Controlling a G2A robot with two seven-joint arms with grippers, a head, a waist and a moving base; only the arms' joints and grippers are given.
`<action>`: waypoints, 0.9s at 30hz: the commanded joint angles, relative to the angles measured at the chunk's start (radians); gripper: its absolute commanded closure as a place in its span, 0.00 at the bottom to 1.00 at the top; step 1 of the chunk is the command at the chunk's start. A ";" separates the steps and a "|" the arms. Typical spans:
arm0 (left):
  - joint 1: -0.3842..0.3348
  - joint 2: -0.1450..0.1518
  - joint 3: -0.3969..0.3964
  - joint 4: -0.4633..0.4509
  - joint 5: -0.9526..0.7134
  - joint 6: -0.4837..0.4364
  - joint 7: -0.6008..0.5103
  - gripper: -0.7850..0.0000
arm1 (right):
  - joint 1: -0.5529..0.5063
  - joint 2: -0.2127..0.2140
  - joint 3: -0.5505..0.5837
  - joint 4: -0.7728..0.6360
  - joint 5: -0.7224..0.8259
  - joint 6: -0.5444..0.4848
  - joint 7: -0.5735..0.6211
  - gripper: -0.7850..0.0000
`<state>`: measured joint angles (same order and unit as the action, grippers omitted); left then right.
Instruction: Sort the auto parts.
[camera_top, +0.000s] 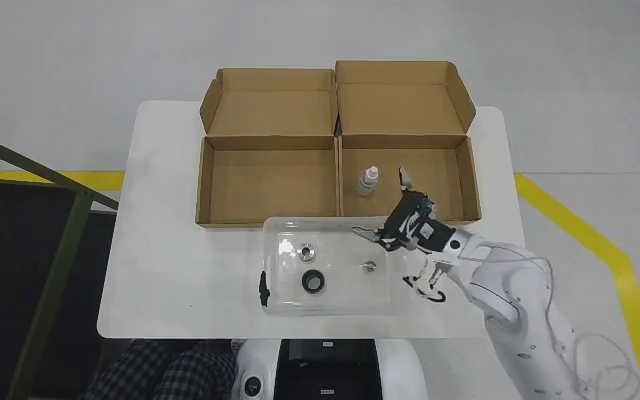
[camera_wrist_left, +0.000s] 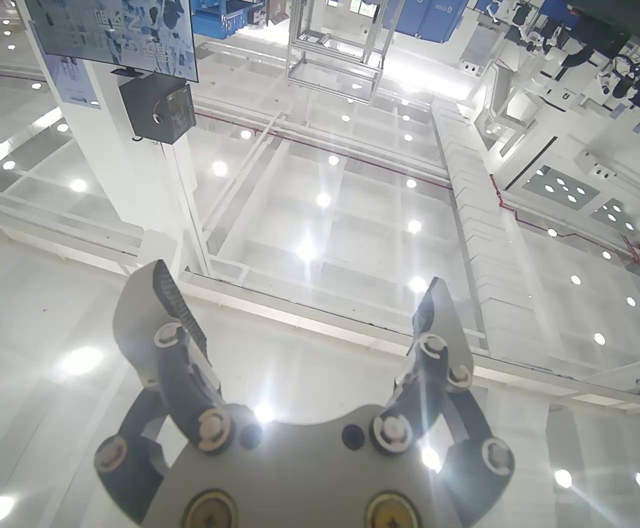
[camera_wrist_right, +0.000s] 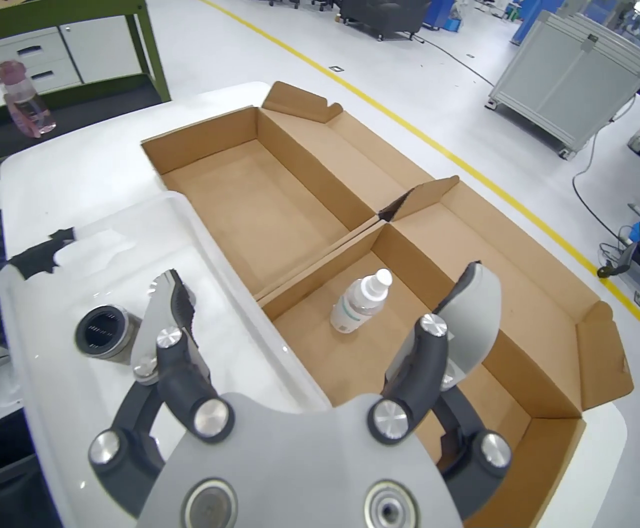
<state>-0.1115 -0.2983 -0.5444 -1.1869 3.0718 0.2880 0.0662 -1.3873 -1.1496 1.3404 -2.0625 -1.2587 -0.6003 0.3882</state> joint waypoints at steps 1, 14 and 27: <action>0.000 0.000 0.000 0.000 0.000 0.000 0.000 0.00 | -0.023 0.004 -0.001 -0.019 -0.001 -0.036 0.013 0.00; 0.000 0.000 0.000 0.000 0.000 0.000 0.000 0.00 | -0.109 0.028 -0.043 -0.085 -0.100 -0.199 0.114 0.00; 0.000 0.000 0.000 0.000 0.000 0.000 0.000 0.00 | -0.091 0.042 -0.075 -0.042 -0.184 -0.232 0.184 0.00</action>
<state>-0.1115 -0.2983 -0.5444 -1.1869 3.0718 0.2880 0.0662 -1.4824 -1.1078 1.2717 -2.1085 -1.4336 -0.8369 0.5686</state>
